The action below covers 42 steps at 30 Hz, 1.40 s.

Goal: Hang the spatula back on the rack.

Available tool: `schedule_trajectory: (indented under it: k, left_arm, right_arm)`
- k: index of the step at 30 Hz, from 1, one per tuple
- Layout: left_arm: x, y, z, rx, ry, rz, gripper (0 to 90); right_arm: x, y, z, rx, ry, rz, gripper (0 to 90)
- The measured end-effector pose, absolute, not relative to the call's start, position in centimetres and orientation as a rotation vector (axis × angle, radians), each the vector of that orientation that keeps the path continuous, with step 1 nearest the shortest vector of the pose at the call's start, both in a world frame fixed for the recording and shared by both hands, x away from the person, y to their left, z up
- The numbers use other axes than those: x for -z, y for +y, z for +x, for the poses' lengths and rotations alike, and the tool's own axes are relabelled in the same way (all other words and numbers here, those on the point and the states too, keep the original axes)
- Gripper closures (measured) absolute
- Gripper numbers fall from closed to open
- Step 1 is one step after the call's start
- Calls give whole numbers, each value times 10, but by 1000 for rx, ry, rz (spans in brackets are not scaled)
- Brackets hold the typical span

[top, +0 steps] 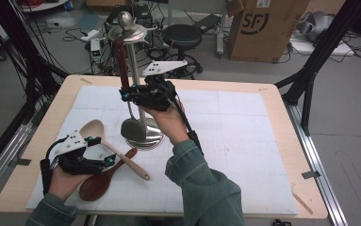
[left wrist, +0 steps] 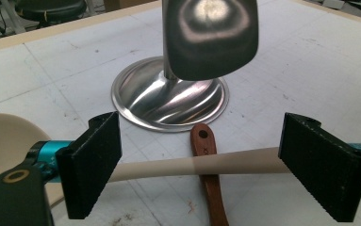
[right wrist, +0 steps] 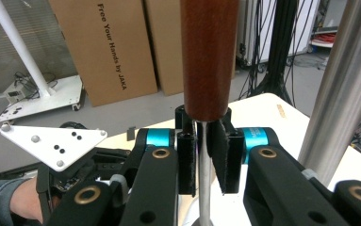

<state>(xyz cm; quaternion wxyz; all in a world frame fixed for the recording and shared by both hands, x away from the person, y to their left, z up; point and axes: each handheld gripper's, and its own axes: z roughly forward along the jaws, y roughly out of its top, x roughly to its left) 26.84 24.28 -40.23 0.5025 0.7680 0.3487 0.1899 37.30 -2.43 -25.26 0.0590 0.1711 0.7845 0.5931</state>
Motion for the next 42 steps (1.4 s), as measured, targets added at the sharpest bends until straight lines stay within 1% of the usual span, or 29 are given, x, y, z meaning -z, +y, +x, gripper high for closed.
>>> schedule_trajectory:
  k: [7, 13, 21, 31, 33, 39, 42]
  left_arm:
    - [402, 244, 269, -460, 846, 1851, 146]
    - [402, 244, 269, -457, 846, 1851, 145]
    - [403, 247, 270, -454, 856, 1844, 145]
    - [405, 248, 271, -448, 860, 1842, 144]
    - [404, 248, 271, -449, 856, 1844, 145]
    - [404, 248, 271, -451, 858, 1842, 144]
    - [404, 248, 271, -449, 858, 1839, 144]
  right_arm:
    - [252, -25, 374, -1777, 2360, 527, 789]
    - [250, -29, 372, -1790, 2344, 529, 707]
    - [245, -35, 369, -1822, 2314, 524, 627]
    - [235, -52, 362, -1867, 2301, 501, 602]
    - [234, -56, 362, -1871, 2295, 506, 605]
    - [228, -64, 360, -1867, 2284, 508, 667]
    - [223, -68, 360, -1870, 2276, 511, 724]
